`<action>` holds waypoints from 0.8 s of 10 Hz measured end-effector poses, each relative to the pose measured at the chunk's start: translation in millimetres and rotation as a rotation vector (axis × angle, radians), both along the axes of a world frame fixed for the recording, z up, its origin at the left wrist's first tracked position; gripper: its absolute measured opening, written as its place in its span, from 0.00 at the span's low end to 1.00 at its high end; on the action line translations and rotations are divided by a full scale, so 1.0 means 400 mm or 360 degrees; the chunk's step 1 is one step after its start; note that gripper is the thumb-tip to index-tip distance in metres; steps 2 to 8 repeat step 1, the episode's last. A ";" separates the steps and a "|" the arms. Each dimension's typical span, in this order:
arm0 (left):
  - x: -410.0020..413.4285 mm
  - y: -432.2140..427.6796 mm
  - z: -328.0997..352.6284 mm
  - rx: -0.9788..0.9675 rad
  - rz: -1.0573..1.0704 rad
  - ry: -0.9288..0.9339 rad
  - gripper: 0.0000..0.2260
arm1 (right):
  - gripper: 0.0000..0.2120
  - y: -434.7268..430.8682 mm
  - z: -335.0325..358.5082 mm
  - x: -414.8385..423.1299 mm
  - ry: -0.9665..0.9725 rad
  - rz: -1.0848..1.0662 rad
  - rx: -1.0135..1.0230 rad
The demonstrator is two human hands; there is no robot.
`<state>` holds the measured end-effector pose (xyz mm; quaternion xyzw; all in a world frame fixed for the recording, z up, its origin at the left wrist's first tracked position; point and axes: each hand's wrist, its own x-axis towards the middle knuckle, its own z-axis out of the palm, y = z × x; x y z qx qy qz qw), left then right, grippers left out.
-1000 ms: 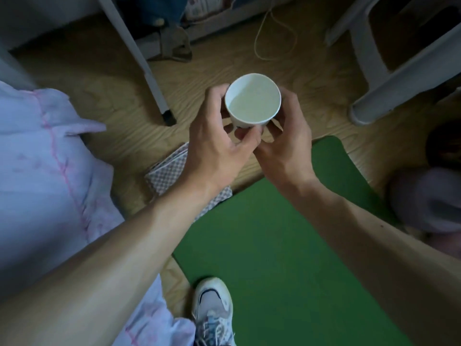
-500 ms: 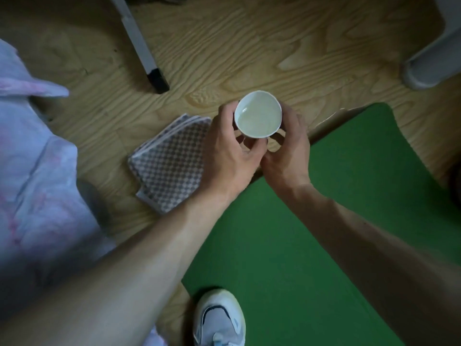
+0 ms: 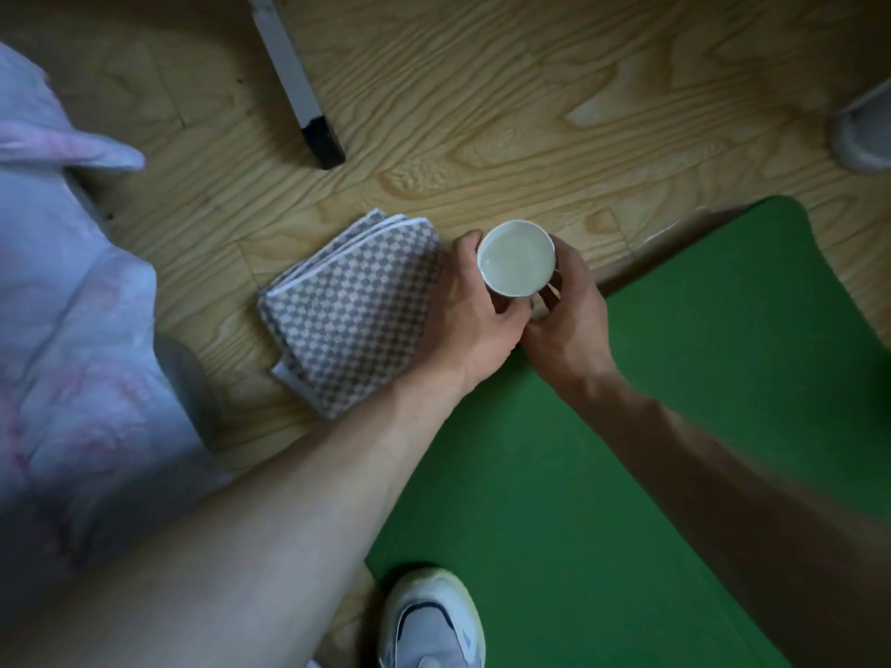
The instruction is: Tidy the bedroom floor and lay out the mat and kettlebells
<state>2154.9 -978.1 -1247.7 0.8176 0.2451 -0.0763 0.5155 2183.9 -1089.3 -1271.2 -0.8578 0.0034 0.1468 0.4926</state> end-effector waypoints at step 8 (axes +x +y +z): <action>-0.016 0.015 0.032 -0.0141 0.0101 0.0030 0.39 | 0.43 -0.013 0.048 -0.001 0.0076 0.0018 -0.0070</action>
